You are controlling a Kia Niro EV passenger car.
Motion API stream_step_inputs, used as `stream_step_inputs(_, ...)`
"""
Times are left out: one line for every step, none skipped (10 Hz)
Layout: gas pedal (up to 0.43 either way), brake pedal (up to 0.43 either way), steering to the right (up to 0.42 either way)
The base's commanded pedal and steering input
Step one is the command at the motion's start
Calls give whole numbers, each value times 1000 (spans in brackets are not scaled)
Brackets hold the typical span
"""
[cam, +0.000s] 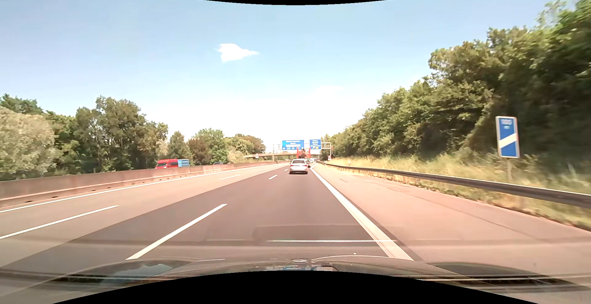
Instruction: Follow the waypoints while adhering to traffic rules and regulations
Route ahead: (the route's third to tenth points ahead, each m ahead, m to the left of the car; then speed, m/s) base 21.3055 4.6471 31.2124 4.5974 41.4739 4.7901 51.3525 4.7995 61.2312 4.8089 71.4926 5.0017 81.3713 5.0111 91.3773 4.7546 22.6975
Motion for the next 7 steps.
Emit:
stream_step_inputs(311, 0, 1)
stream_step_inputs(311, 0, 1)
stream_step_inputs(311, 0, 1)
stream_step_inputs(311, 0, 2)
stream_step_inputs(311, 0, 2)
stream_step_inputs(311, 0, 4)
stream_step_inputs(311, 0, 5)
